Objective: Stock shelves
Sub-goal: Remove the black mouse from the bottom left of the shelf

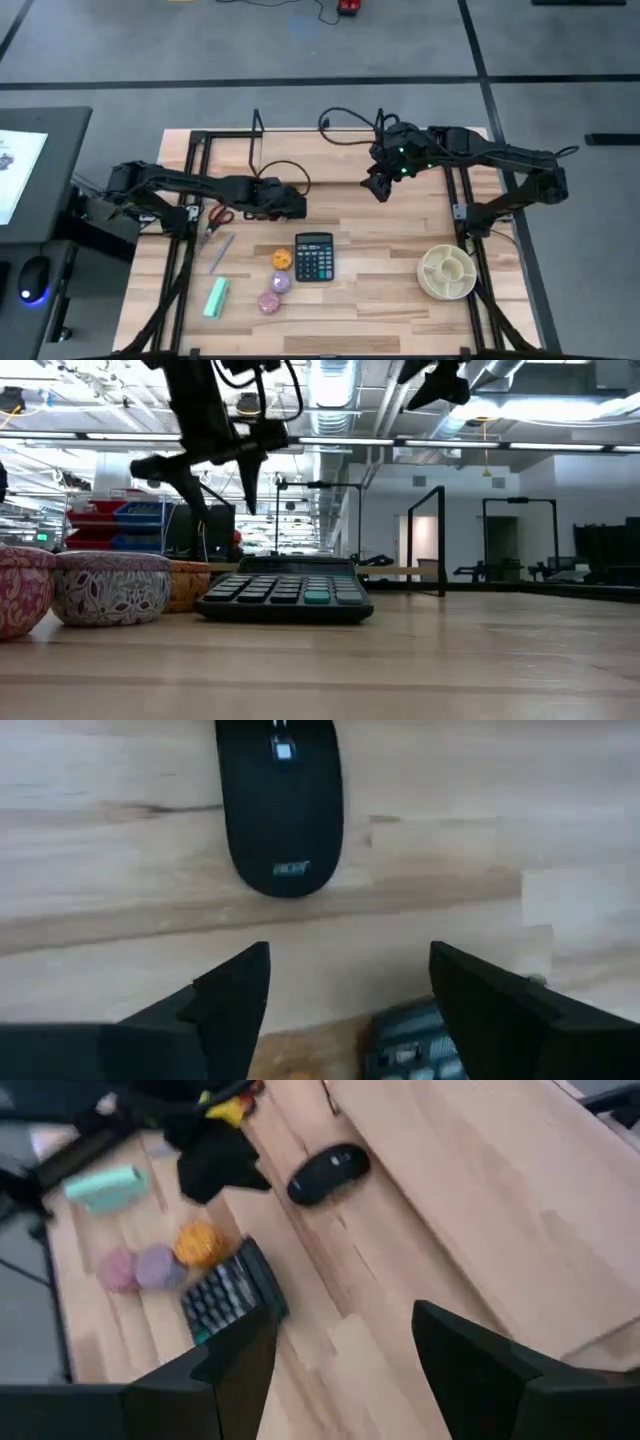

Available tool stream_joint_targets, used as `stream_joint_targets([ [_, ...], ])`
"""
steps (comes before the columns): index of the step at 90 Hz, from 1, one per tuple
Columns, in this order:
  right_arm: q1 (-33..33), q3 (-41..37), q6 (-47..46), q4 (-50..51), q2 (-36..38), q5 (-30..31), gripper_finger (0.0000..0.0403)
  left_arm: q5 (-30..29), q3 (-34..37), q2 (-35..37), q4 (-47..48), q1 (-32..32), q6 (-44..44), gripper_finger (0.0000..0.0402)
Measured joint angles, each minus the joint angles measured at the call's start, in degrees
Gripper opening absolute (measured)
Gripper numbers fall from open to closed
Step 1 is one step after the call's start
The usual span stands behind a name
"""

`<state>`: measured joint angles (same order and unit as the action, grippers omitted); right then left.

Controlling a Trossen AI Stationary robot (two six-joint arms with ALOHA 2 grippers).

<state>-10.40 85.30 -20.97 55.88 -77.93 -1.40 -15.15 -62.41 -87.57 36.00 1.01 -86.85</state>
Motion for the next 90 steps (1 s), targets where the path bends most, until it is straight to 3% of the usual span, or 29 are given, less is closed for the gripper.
stream_joint_targets([
  [20, -0.3, 0.0, 11.0, 6.7, 0.1, 0.0, 0.0223, 4.9, 0.0, -5.5, -4.1, 3.3, 0.5, 0.0320],
  [34, -0.3, 0.0, 18.0, 7.6, 0.1, -0.1, 0.0223, 7.4, 0.0, -7.4, -4.2, 5.1, -0.3, 0.0330],
  [63, -1.1, 0.0, 21.0, 6.9, 0.1, -0.1, 0.0223, 2.9, 0.0, -7.3, 2.3, 5.8, -0.8, 0.0331],
  [90, -1.0, 0.0, 21.0, 6.4, 0.1, -0.2, 0.0223, -0.7, 0.0, -9.7, 0.2, 8.7, 2.7, 0.0331],
])
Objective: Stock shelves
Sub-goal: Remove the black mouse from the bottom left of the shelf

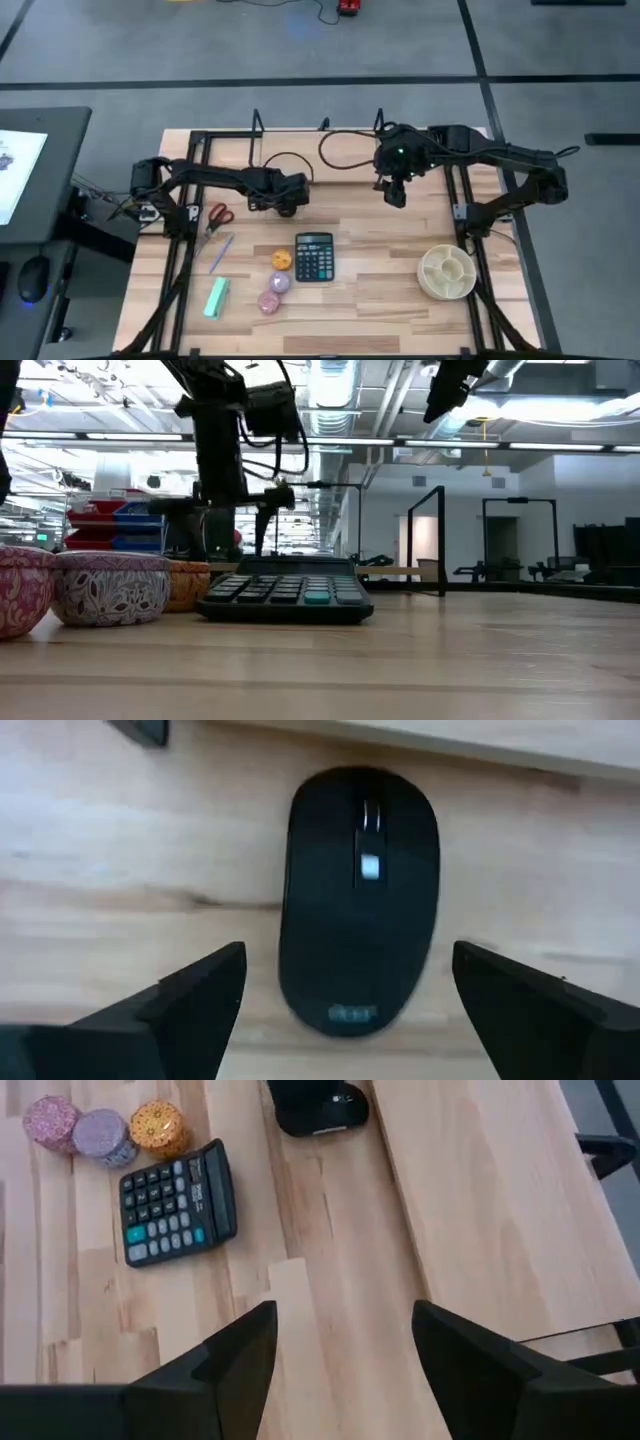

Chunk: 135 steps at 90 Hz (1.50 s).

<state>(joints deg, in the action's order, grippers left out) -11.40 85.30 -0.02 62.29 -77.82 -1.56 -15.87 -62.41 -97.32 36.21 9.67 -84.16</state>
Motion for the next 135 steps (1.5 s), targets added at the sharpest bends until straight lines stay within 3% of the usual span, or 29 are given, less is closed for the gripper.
stream_joint_targets([
  [21, 0.0, 0.0, -2.6, -0.2, 0.0, 0.0, 0.0223, 1.5, 0.0, -3.3, -3.9, 1.1, 1.0, 0.0331],
  [55, 0.0, 0.0, -4.5, -0.2, 0.0, 0.0, 0.0223, -1.3, 0.0, -3.9, -1.1, 1.1, 0.9, 0.0331],
  [79, 0.0, 0.0, -4.5, -0.8, 0.0, 0.0, 0.0223, 1.2, -0.1, -6.7, -1.6, 0.5, 1.5, 0.0327],
  [95, 0.0, 0.0, -4.6, -1.0, 0.0, 0.0, 0.0223, 1.2, -0.1, -6.7, -1.0, -0.6, 1.8, 0.0301],
  [105, 0.0, 0.0, -4.6, -1.3, 0.0, 0.0, 0.0223, 2.6, -0.1, -6.6, -0.6, -0.8, 2.3, 0.0271],
  [135, -0.8, 0.0, -4.2, -0.7, 3.5, 0.0, 0.0223, 10.4, 0.2, -1.7, 4.3, -2.7, 3.3, 0.0271],
])
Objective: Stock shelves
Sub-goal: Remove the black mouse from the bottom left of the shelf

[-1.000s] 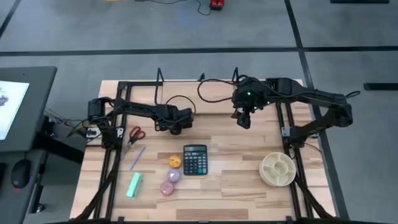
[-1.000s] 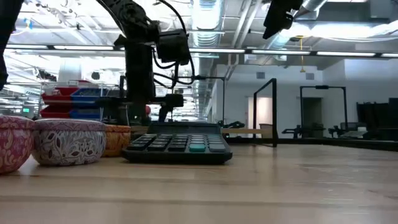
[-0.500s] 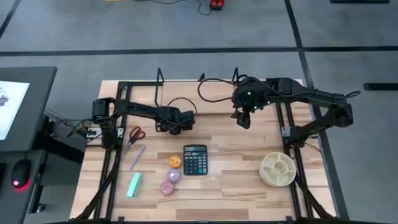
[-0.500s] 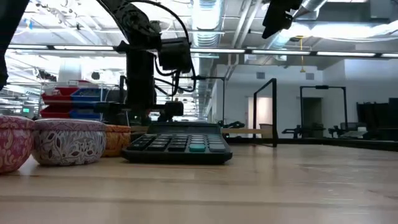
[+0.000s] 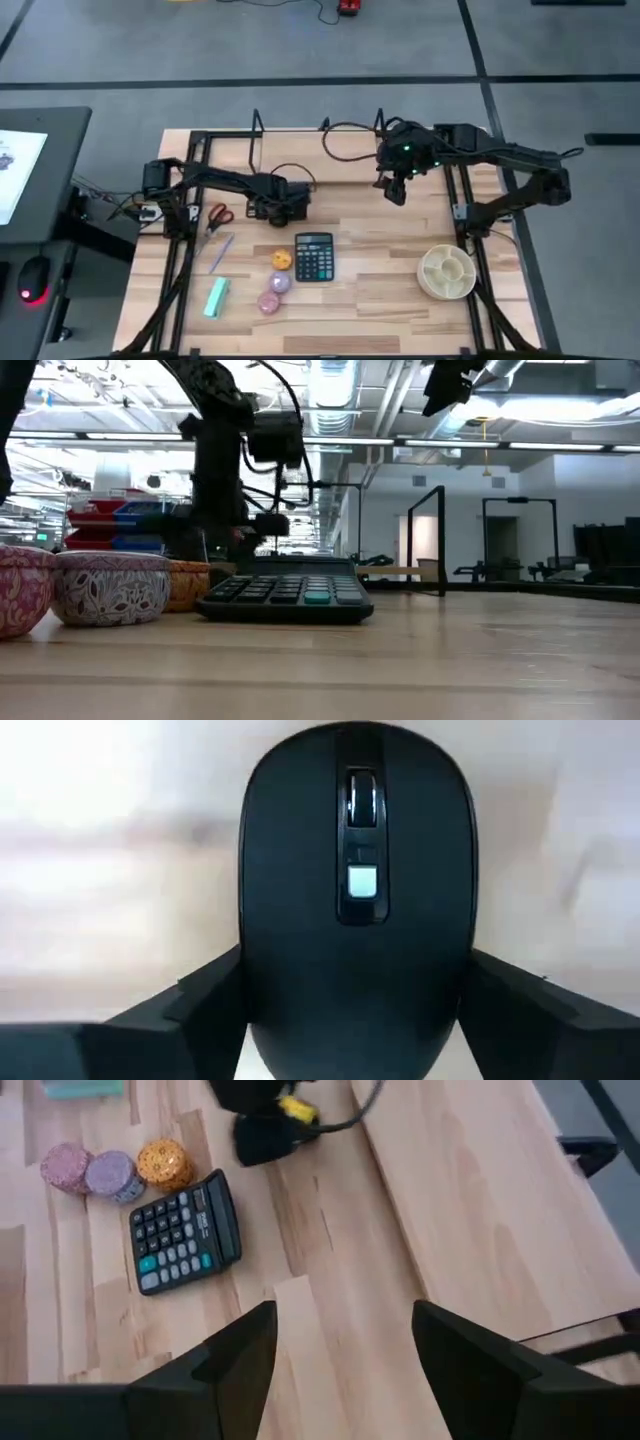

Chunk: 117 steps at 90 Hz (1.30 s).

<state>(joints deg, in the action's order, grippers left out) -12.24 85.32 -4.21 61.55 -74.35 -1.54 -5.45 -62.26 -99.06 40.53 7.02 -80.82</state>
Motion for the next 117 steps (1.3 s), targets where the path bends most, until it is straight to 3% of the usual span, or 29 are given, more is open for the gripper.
stream_joint_targets([
  [23, -4.4, 0.0, 0.3, 0.2, 9.8, 0.0, 0.0223, 2.4, -0.7, 10.6, -1.0, -6.9, -4.9, 0.0271],
  [42, -9.5, 0.0, 1.9, -0.5, 15.7, 0.0, 0.0223, -6.1, -11.4, 11.1, -2.3, -12.9, -9.0, 0.0271],
  [61, -11.6, 0.0, 1.8, -0.3, 18.1, 0.0, 0.0223, -12.4, -28.2, 0.6, -1.7, -14.5, -5.8, 0.0271],
  [84, -11.5, 0.0, -1.4, 1.6, 19.4, 0.8, 0.0223, -11.6, -48.2, -15.6, -0.9, -14.9, 1.7, 0.0270],
  [117, -11.5, 0.0, -6.9, 1.6, 20.4, 4.8, 0.0223, -14.0, -64.7, -33.6, -1.3, -19.9, 0.5, 0.0270],
])
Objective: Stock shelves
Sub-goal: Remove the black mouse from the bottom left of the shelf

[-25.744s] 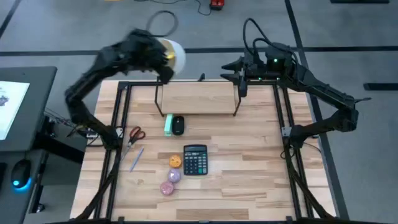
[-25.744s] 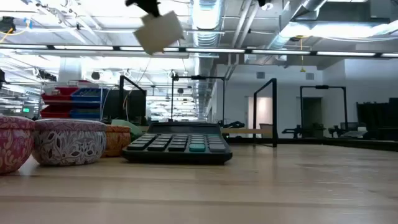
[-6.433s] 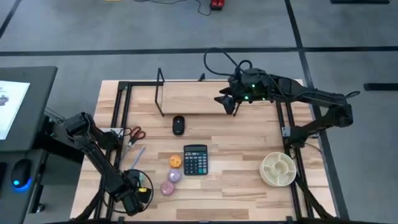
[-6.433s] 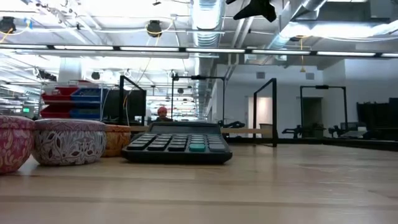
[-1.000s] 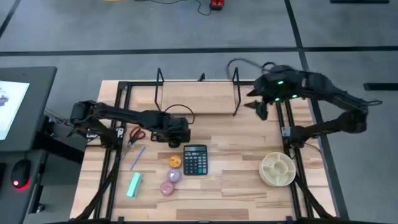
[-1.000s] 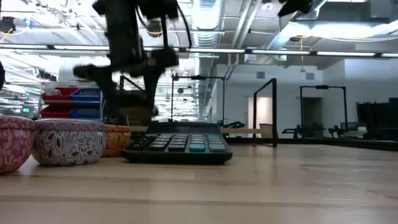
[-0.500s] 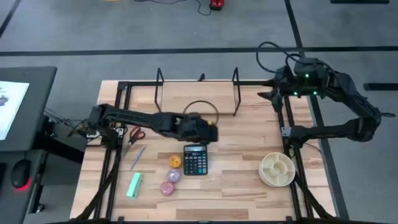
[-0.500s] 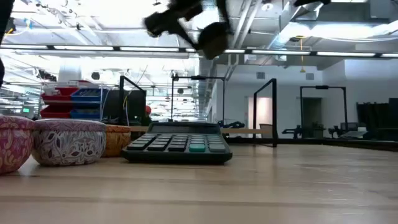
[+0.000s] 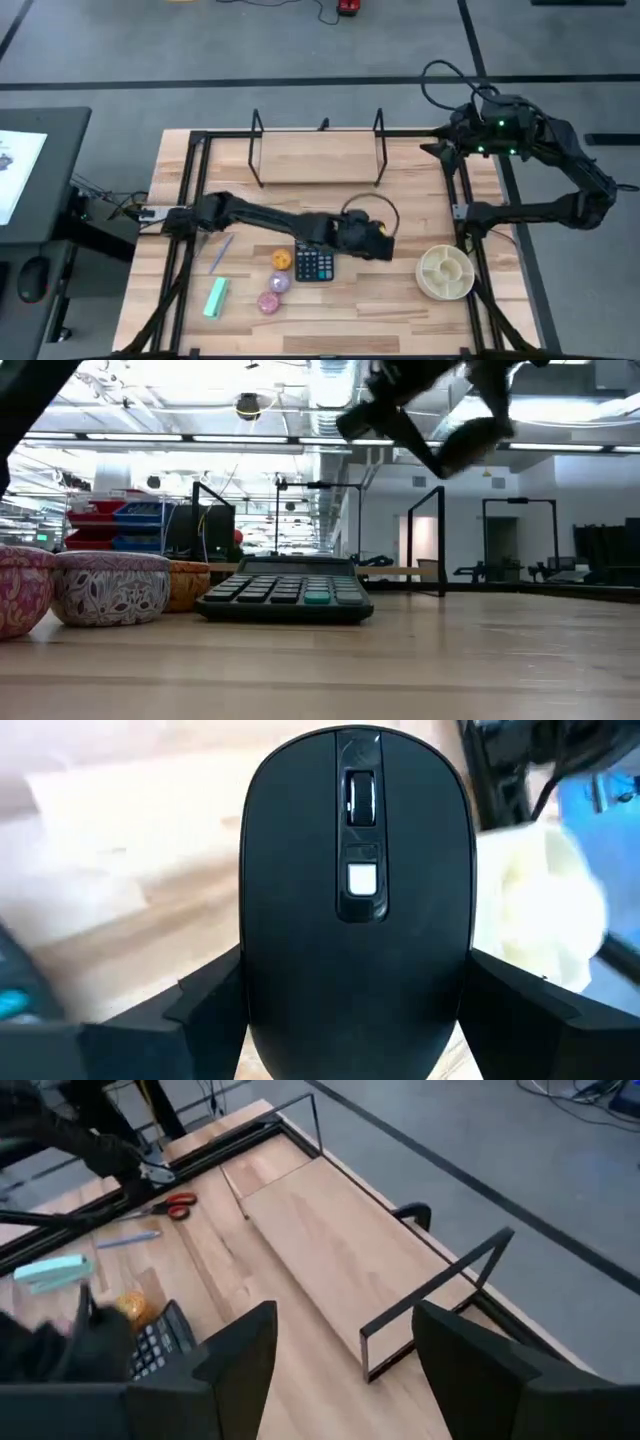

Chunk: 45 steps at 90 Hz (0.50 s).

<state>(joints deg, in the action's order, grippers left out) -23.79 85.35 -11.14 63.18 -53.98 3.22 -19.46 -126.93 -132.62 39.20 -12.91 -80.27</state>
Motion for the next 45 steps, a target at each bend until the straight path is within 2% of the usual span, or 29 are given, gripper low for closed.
stream_joint_targets([
  [27, 0.1, 0.0, -3.9, 0.0, -1.1, 0.0, 0.0223, 1.5, -4.1, -10.2, -1.7, -3.4, -2.2, 0.0270],
  [45, 0.2, 0.0, -4.0, 0.2, -1.8, 0.0, 0.0223, 2.3, -4.3, -11.8, -1.4, -5.6, -4.9, 0.0274],
])
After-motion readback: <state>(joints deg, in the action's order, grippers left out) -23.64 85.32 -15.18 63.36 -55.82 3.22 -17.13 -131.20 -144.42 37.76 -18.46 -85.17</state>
